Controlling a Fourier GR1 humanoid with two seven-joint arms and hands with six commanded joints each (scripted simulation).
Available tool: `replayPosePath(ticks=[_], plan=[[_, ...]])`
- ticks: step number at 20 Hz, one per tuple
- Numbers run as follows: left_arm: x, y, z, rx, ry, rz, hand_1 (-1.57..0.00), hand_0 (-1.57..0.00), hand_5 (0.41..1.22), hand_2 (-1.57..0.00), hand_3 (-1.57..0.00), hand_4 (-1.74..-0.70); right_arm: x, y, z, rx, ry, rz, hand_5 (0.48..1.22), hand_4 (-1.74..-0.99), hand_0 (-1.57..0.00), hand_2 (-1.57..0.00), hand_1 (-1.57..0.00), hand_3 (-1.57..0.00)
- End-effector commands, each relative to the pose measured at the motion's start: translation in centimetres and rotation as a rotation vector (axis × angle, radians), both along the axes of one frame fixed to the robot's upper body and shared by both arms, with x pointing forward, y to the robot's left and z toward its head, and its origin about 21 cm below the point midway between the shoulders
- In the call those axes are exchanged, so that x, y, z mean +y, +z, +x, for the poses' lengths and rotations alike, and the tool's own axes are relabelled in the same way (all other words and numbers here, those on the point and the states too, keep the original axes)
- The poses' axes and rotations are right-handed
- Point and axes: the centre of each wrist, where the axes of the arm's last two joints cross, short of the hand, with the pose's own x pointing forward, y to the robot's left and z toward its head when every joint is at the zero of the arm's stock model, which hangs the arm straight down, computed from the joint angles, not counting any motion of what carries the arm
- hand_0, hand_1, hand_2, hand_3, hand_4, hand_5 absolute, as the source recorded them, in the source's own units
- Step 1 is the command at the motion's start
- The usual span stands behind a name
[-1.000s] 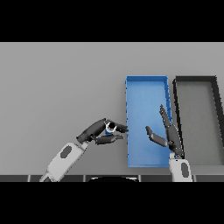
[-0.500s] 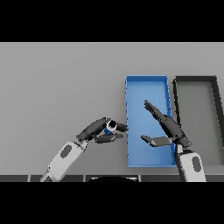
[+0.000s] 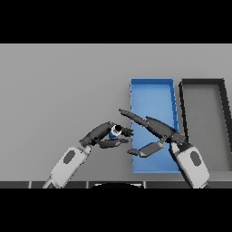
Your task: Pick up the blue pipe and place it into the blue bin.
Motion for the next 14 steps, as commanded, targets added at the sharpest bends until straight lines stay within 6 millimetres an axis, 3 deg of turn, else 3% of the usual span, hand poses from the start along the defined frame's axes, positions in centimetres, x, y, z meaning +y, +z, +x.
replayPosePath(ticks=[1,8,14], plan=[[0.0,-0.1,0.0,-0.002,-0.004,0.001,-1.57,-1.57,1.221,-1.57,-1.44,-1.73,0.5,0.3,0.3,0.001,0.021,-0.006,0.532,-1.294,0.00,0.00,0.00,0.00],[-0.2,-0.4,0.3,0.006,-0.049,-0.033,-1.57,-1.57,1.221,-1.57,-1.51,-1.73,5.0,1.0,1.9,0.016,0.126,-0.059,0.520,-1.226,0.00,0.00,0.00,0.00],[0.2,-0.2,0.4,0.028,-0.060,-0.027,-1.57,-1.57,1.221,-1.57,-1.47,-1.72,7.1,0.7,3.5,0.039,0.184,-0.091,0.516,-1.241,-0.01,-0.07,-0.04,-0.01]])
